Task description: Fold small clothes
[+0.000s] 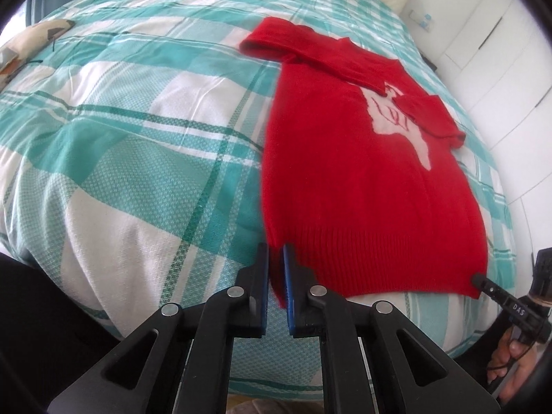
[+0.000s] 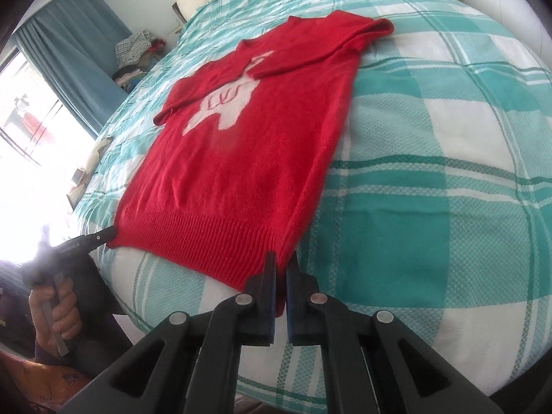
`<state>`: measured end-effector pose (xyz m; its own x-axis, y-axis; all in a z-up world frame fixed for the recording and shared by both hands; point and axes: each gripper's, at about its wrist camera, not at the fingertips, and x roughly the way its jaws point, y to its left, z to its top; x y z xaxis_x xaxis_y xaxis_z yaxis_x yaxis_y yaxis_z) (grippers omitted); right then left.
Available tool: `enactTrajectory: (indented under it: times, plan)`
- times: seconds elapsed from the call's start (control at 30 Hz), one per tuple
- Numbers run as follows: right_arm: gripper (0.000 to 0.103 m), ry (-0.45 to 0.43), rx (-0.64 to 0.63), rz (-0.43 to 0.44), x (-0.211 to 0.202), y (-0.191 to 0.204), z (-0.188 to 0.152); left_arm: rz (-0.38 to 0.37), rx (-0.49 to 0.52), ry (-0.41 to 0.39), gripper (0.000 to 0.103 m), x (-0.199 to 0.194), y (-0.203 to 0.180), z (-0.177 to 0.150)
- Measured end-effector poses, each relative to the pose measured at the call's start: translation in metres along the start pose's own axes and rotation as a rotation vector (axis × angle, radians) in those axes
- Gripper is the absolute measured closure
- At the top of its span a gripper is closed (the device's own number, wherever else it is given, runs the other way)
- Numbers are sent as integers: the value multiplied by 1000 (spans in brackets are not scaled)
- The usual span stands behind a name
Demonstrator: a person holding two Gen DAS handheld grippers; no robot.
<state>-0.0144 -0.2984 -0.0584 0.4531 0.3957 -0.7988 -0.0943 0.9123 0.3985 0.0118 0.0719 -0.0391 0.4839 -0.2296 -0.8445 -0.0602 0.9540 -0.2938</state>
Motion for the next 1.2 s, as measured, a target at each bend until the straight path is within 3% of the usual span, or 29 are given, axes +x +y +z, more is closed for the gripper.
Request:
enactTrajectory:
  times: [0.03,0.1,0.17,0.2,0.23,0.7,1.2]
  plan:
    - [98,-6,4,0,2,-1,-1,-7,4,-2,69,0,0,1]
    - [98,-8,19,7,6,-4,-3,-16,12,-5,50,2,-4,2]
    - [96,-5,38,14,9,-7,-3,22,45,-5,53,6,-11,2]
    - [96,-5,43,19,10,-7,-3,40,64,-5,71,9,-15,2]
    - [96,-5,42,24,10,-6,-2,43,80,3,97,12,-18,2]
    - [100,5,86,-136,-14,-21,-15,135,140,1,101,9,-16,-10]
    - [100,22,132,-131,5,-30,-17,188,178,22,99,20,-22,-13]
